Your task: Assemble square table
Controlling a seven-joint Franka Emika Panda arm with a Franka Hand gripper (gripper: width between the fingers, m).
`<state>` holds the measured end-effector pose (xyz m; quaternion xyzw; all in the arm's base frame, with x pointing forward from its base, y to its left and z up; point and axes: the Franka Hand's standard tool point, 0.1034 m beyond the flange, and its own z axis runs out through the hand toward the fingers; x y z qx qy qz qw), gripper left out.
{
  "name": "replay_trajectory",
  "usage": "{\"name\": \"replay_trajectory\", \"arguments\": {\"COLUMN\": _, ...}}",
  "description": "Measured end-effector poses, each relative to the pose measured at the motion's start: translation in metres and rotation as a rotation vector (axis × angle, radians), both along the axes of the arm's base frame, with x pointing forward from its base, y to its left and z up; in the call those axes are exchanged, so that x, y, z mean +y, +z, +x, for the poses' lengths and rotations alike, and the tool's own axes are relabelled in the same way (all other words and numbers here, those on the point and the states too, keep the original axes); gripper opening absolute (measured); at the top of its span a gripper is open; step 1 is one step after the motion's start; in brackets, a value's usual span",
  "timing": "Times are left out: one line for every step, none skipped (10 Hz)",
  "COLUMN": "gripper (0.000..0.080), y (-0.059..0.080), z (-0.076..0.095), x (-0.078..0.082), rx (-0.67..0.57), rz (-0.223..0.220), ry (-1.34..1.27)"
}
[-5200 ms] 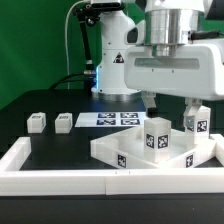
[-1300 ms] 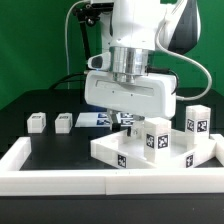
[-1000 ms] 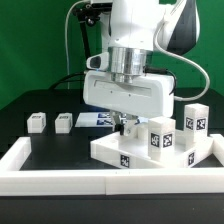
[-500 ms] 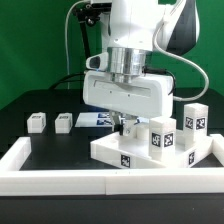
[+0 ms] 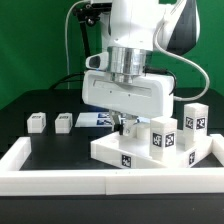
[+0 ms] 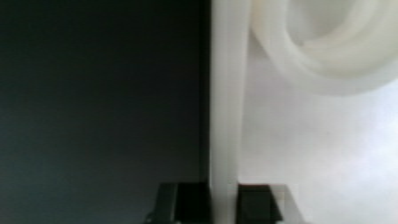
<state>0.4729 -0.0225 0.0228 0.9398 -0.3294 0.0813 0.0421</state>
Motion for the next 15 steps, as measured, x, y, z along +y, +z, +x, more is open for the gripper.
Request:
{"name": "replay_trajectory", "arguments": {"gripper": 0.0061, "y": 0.0036, "z": 0.0060, "x": -0.0047, "rx": 0.013, "rz": -0.010, "ry": 0.085}}
{"name": "replay_trajectory", "arguments": {"gripper": 0.0061, "y": 0.0046, "z": 0.0084, "x": -0.0055, "rx": 0.014, "rz": -0.009, "ry": 0.086}}
{"name": "replay_trajectory", "arguments": {"gripper": 0.0061, "y": 0.0038, "z": 0.0077, "x": -0.0054, "rx": 0.020, "rz": -0.015, "ry": 0.123}}
{"name": "replay_trajectory", "arguments": {"gripper": 0.0061, "y": 0.0037, "z": 0.0077, "x": -0.0057, "rx": 0.027, "rz": -0.022, "ry": 0.179}}
{"name": "replay_trajectory", "arguments": {"gripper": 0.0061, "y": 0.0037, "z": 0.0077, "x": -0.0061, "rx": 0.039, "rz": -0.033, "ry": 0.268}}
{"name": "replay_trajectory", "arguments": {"gripper": 0.0061, "y": 0.0037, "z": 0.0077, "x": -0.0062, "rx": 0.045, "rz": -0.039, "ry": 0.311}}
{"name": "replay_trajectory", "arguments": {"gripper": 0.0061, "y": 0.0038, "z": 0.0078, "x": -0.0068, "rx": 0.055, "rz": -0.049, "ry": 0.390}}
{"name": "replay_trajectory", "arguments": {"gripper": 0.0061, "y": 0.0038, "z": 0.0078, "x": -0.0073, "rx": 0.064, "rz": -0.058, "ry": 0.457}}
{"name": "replay_trajectory", "arguments": {"gripper": 0.0061, "y": 0.0036, "z": 0.0092, "x": -0.0070, "rx": 0.077, "rz": -0.075, "ry": 0.565}}
{"name": "replay_trajectory", "arguments": {"gripper": 0.0061, "y": 0.0043, "z": 0.0111, "x": -0.0070, "rx": 0.083, "rz": -0.084, "ry": 0.626}}
{"name": "replay_trajectory", "arguments": {"gripper": 0.0062, "y": 0.0056, "z": 0.0142, "x": -0.0083, "rx": 0.095, "rz": -0.101, "ry": 0.735}}
{"name": "replay_trajectory", "arguments": {"gripper": 0.0062, "y": 0.0059, "z": 0.0150, "x": -0.0082, "rx": 0.097, "rz": -0.105, "ry": 0.762}}
{"name": "replay_trajectory", "arguments": {"gripper": 0.0062, "y": 0.0060, "z": 0.0153, "x": -0.0086, "rx": 0.107, "rz": -0.115, "ry": 0.830}}
{"name": "replay_trajectory", "arguments": {"gripper": 0.0062, "y": 0.0060, "z": 0.0154, "x": -0.0090, "rx": 0.111, "rz": -0.119, "ry": 0.854}}
{"name": "replay_trajectory", "arguments": {"gripper": 0.0062, "y": 0.0060, "z": 0.0157, "x": -0.0093, "rx": 0.121, "rz": -0.130, "ry": 0.924}}
